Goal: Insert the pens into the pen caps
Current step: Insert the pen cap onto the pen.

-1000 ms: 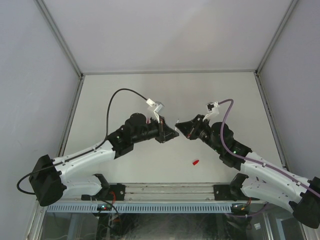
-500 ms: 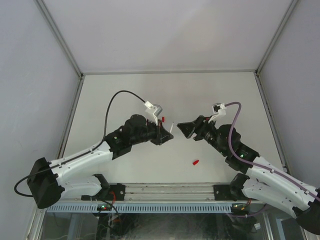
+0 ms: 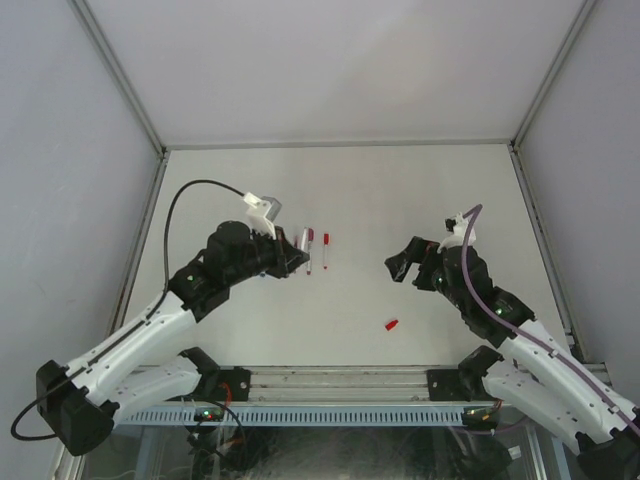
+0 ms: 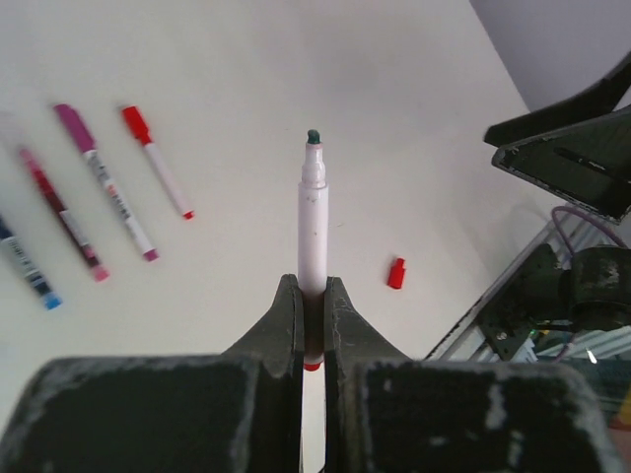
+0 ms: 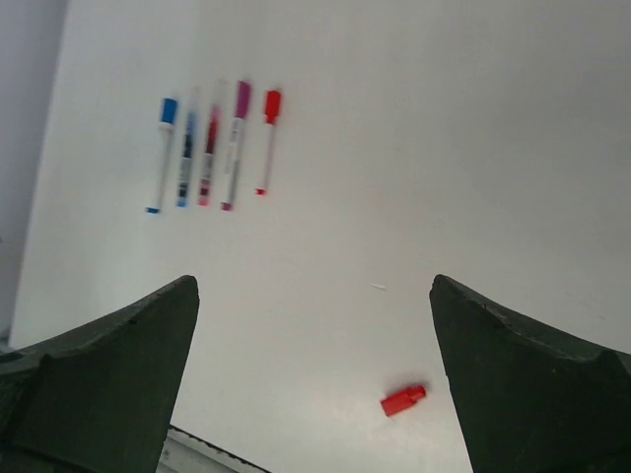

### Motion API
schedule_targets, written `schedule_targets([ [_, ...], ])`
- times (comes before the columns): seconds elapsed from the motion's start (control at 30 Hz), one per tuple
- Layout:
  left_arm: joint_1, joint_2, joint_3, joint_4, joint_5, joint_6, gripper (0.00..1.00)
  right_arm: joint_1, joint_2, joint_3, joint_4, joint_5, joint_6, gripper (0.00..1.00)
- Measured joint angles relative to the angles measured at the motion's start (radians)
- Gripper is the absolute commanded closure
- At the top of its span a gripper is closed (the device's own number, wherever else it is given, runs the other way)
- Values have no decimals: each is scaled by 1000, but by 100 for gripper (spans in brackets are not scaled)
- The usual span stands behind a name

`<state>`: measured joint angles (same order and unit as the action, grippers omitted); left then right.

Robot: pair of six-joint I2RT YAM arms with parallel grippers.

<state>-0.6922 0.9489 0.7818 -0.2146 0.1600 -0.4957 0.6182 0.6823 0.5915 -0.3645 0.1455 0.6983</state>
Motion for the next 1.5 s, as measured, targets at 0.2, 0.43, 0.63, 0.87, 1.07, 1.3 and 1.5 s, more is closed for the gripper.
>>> schedule_targets([
  [0.2, 47, -49, 2, -105, -9, 53, 100, -108, -14, 0, -180, 17, 10, 0],
  [0.43, 48, -76, 20, -197, -29, 106, 100, -287, 15, 0, -286, -74, -6, 2],
  [0.63, 48, -103, 75, -256, -61, 141, 100, -274, 60, 0, -341, -99, -21, 8],
  [0.87, 49, -121, 93, -296, -97, 177, 100, -47, 109, 0, -311, -116, -90, 10],
  [1.07, 49, -155, 93, -334, -135, 193, 100, 19, 46, 0, -144, -127, -186, 11],
  [1.3, 50, -179, 93, -353, -166, 201, 100, 26, -6, 1, 43, -193, -457, 12],
  [1.5, 50, -179, 93, -359, -185, 203, 100, 74, 39, 2, 2, -299, -788, 11],
])
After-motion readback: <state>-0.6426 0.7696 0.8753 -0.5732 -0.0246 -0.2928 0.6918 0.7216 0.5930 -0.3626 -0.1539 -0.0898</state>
